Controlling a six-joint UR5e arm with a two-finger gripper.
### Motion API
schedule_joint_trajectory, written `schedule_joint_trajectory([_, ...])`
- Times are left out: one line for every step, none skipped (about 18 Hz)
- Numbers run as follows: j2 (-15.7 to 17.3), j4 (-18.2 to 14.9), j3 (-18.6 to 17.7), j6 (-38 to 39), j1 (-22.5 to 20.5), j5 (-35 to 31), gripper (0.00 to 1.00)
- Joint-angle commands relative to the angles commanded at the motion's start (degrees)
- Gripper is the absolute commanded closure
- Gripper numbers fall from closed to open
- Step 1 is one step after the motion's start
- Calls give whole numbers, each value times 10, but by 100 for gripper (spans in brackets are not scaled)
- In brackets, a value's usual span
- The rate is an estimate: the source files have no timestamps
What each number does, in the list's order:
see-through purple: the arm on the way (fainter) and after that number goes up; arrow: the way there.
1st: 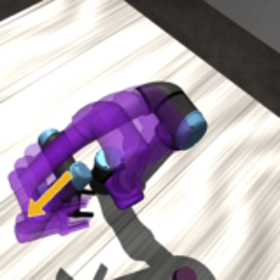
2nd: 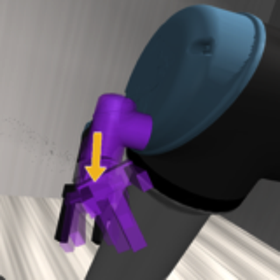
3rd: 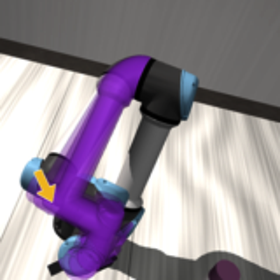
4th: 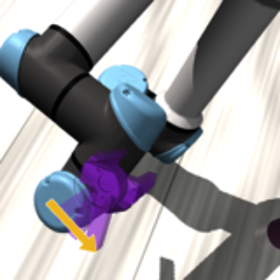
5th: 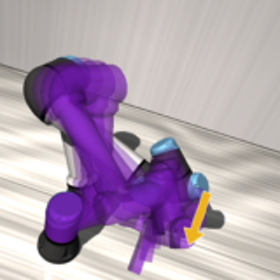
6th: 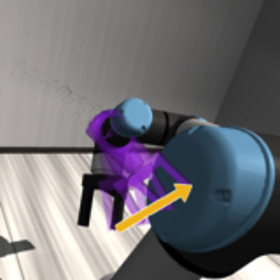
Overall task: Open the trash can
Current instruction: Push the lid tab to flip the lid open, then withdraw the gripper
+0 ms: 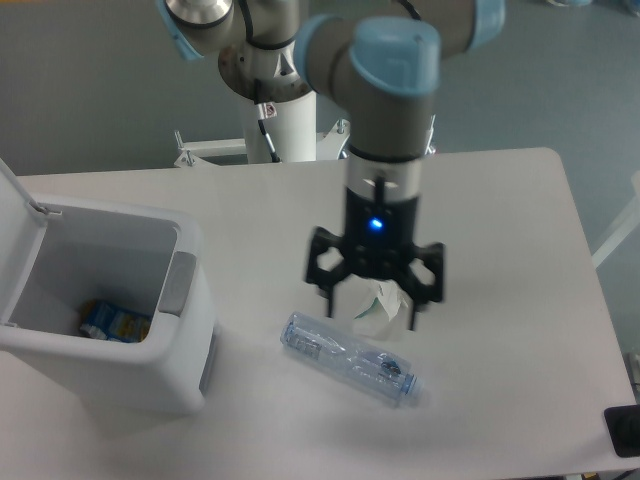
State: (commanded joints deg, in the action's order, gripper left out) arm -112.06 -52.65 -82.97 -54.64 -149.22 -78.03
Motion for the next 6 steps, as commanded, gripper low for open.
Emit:
schedule_joint_trajectory([-3, -3, -1, -21, -11, -19, 0])
schedule_joint_trajectory([-5, -5, -4, -32, -12, -46, 0])
schedule_joint_trajectory([-6, -7, -7, -34, -12, -73, 0])
schedule_joint_trajectory([-7, -9, -11, -35, -12, -95, 0])
schedule_joint_trajectory([-7, -11, -18, -36, -12, -104, 0])
schedule_joint_trajectory([-6, -11, -26, -36, -12, -106, 0])
